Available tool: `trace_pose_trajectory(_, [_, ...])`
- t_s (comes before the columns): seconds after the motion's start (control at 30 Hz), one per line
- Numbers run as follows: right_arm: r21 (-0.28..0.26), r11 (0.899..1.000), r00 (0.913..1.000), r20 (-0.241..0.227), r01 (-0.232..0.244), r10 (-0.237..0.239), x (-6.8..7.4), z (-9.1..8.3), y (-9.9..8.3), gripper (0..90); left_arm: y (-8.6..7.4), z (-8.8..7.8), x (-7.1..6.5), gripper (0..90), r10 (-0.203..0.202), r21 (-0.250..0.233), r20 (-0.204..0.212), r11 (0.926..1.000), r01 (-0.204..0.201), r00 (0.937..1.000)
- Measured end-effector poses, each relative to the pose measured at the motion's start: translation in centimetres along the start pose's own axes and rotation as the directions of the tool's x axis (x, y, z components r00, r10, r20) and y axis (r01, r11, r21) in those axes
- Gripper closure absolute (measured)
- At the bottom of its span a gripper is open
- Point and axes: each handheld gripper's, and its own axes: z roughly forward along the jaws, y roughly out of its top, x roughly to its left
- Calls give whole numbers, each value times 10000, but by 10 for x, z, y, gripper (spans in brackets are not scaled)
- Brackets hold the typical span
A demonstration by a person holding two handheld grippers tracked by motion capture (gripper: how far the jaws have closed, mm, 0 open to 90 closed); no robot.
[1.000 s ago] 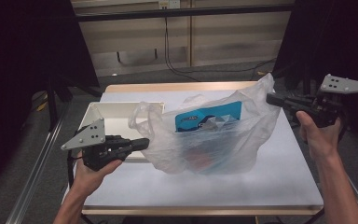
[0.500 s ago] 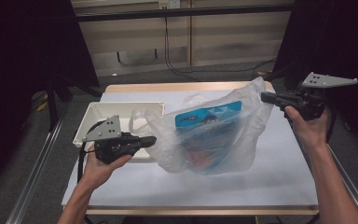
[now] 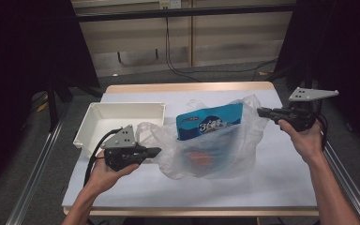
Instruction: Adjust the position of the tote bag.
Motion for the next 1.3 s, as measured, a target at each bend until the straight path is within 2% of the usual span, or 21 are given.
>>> trace_pose_trajectory(0.07, [121,9999,10000,8,5,-5,-1,4,-3,900,-3,4,0,900,-122,100,101,9999,121,9999])
trace_pose_trajectory(0.17, [223,9997,10000,-70,-30,31,-2,7,-10,900,-7,6,-4,900,36,398,111,9992,-40,9999])
trace_pose_trajectory(0.27, [459,9989,10000,48,25,-28,-1,9,-14,900,-9,8,-5,900,-61,415,47,9991,59,10000])
trace_pose_trajectory(0.37, [490,9987,9999,82,-150,146,-3,11,-20,900,-11,11,-2,900,-173,492,114,9986,167,9998])
trace_pose_trajectory(0.47, [556,9984,9999,70,-103,99,-2,13,-23,900,-15,16,-4,900,-117,772,260,9970,96,9996])
trace_pose_trajectory(0.53, [625,9980,10000,29,-42,40,-1,15,-25,900,-18,19,-5,900,-80,1017,180,9948,62,9998])
trace_pose_trajectory(0.7, [848,9963,9998,204,-100,83,-3,22,-29,900,-20,22,0,900,-335,921,211,9953,314,9992])
trace_pose_trajectory(0.77, [868,9961,9983,577,-158,108,-8,26,-29,900,-16,25,4,900,-360,857,258,9958,336,9990])
trace_pose_trajectory(0.83, [958,9951,9973,716,-257,189,-11,30,-30,900,-15,26,4,900,-435,783,213,9961,417,9988])
trace_pose_trajectory(0.9, [1194,9925,9958,901,-276,169,-16,34,-34,900,-13,27,4,900,-334,752,247,9967,315,9991])
trace_pose_trajectory(0.97, [1205,9921,9953,938,-355,242,-18,35,-36,900,-13,28,4,900,-273,832,235,9962,253,9994])
trace_pose_trajectory(1.0, [1235,9907,9949,889,-575,467,-22,38,-43,900,-13,30,3,900,-173,926,285,9956,146,9994])
trace_pose_trajectory(1.03, [1234,9908,9954,843,-559,456,-23,38,-45,900,-14,30,1,900,-68,1158,245,9933,40,9997])
trace_pose_trajectory(1.1, [1231,9908,9962,735,-563,475,-21,38,-50,900,-16,32,-1,900,-53,1337,387,9910,0,9992])
trace_pose_trajectory(1.17, [1305,9902,9974,585,-490,416,-18,37,-53,900,-18,33,-2,900,-35,1491,322,9888,-14,9995])
trace_pose_trajectory(1.2, [1314,9905,9981,518,-405,339,-17,36,-54,900,-20,33,-4,900,-66,1685,310,9857,13,9995])
trace_pose_trajectory(1.27, [1301,9908,9987,407,-364,313,-16,36,-54,900,-22,33,-4,900,-95,1666,324,9860,39,9994])
trace_pose_trajectory(1.3, [1226,9919,9993,233,-324,298,-14,34,-54,900,-24,32,-4,900,-272,1723,391,9848,200,9989])
